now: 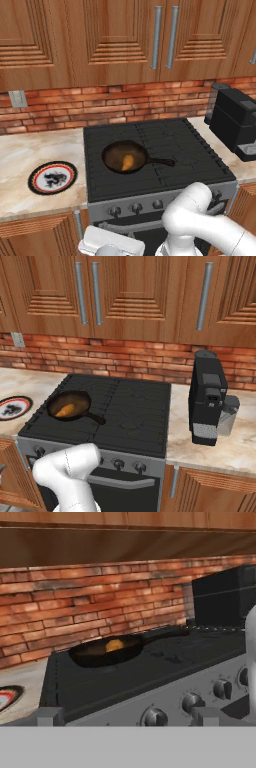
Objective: Pick the croissant and place it on the pan. Then turn on the stove to warm the croissant.
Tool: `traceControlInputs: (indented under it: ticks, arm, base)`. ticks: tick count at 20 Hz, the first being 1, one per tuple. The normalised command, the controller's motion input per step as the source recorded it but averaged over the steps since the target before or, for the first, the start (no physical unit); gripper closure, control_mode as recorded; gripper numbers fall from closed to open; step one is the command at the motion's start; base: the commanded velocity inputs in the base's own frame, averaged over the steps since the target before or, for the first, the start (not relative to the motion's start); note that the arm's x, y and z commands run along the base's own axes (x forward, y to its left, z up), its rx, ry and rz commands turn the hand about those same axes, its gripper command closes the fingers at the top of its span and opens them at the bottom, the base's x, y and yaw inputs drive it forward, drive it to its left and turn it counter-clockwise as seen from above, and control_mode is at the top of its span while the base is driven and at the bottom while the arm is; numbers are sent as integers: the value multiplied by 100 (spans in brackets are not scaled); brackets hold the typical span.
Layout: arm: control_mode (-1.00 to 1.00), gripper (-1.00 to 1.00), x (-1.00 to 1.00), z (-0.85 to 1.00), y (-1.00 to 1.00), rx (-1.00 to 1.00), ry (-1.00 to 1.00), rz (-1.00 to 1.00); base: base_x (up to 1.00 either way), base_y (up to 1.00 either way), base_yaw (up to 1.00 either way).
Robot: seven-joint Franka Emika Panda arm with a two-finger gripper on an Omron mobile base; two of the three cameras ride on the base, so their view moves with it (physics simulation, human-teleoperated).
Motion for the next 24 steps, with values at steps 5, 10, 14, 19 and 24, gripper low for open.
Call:
traceControlInputs:
  ticks: [5, 10, 14, 19, 24]
  arm:
    - [-100, -100, 37, -32, 0, 0, 0, 0]
    - [-100, -100, 10, -23, 0, 0, 0, 0]
    - [-100, -100, 0, -26, 0, 0, -2, 0]
    - [-100, -100, 1, -19, 0, 0, -2, 0]
    - [-100, -100, 29, -10, 0, 0, 0, 0]
  base:
    - [0, 0, 0]
    - [0, 0, 0]
    - [0, 0, 0]
    - [0, 0, 0]
    - [0, 0, 0]
